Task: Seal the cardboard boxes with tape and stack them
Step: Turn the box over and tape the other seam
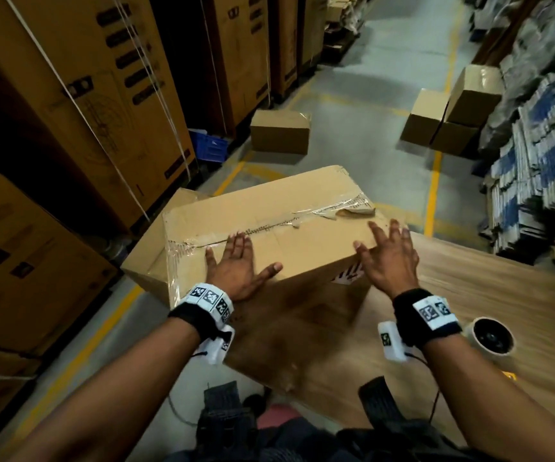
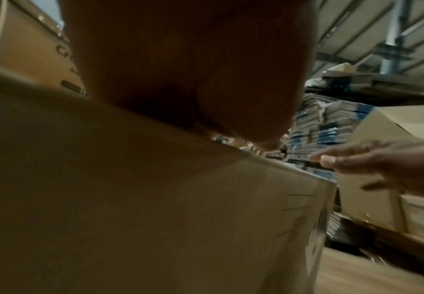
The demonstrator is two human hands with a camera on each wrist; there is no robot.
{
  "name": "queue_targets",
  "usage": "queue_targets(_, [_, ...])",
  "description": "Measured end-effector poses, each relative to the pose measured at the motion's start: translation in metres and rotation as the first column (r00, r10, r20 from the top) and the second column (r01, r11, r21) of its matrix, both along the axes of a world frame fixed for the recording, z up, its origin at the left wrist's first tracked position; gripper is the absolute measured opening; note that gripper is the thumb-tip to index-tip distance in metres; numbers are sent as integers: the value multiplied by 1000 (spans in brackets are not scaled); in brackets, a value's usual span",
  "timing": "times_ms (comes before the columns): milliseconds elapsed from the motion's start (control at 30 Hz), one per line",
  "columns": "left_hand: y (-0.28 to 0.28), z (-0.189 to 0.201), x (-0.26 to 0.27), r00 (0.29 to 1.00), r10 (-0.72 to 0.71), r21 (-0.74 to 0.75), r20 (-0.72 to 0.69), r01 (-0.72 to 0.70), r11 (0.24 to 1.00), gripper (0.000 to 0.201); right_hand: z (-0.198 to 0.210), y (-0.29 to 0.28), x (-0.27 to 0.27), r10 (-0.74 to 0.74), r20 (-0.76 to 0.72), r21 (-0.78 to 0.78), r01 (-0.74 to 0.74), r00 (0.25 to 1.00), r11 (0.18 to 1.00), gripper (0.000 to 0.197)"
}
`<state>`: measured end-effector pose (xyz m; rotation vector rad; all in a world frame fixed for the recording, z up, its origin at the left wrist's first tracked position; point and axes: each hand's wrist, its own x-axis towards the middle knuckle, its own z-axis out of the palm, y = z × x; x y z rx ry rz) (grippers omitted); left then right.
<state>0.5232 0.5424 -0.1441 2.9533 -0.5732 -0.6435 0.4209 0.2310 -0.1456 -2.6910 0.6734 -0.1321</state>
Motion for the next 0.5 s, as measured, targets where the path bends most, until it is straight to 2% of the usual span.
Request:
queue_targets(100, [-18,-6,-1,996,70,-1,56,-70,998,118,-15,-37,5,-2,-77,117,11,997,993,68])
queue_targets(200, [-19,-11,-3,994,70,-1,89,-70,998,119,-24,-42,-1,16,-11,177,-14,1000,984,68])
queue_targets(300, [-12,-10,5,996,24,-9,84,-24,1000,119,-16,-33,-14,-14,34,53,12,999,999,66])
queue_targets(400, [-8,-8,24,998,-7,6,70,6,1000,115,-2,-17,-34,12,-19,-107,-14,1000,994,56])
queue_targets(500, [-22,-5,29,998,-15,7,55,14,1000,114,12,8,-59,68,-64,-178,-78,996,981,43])
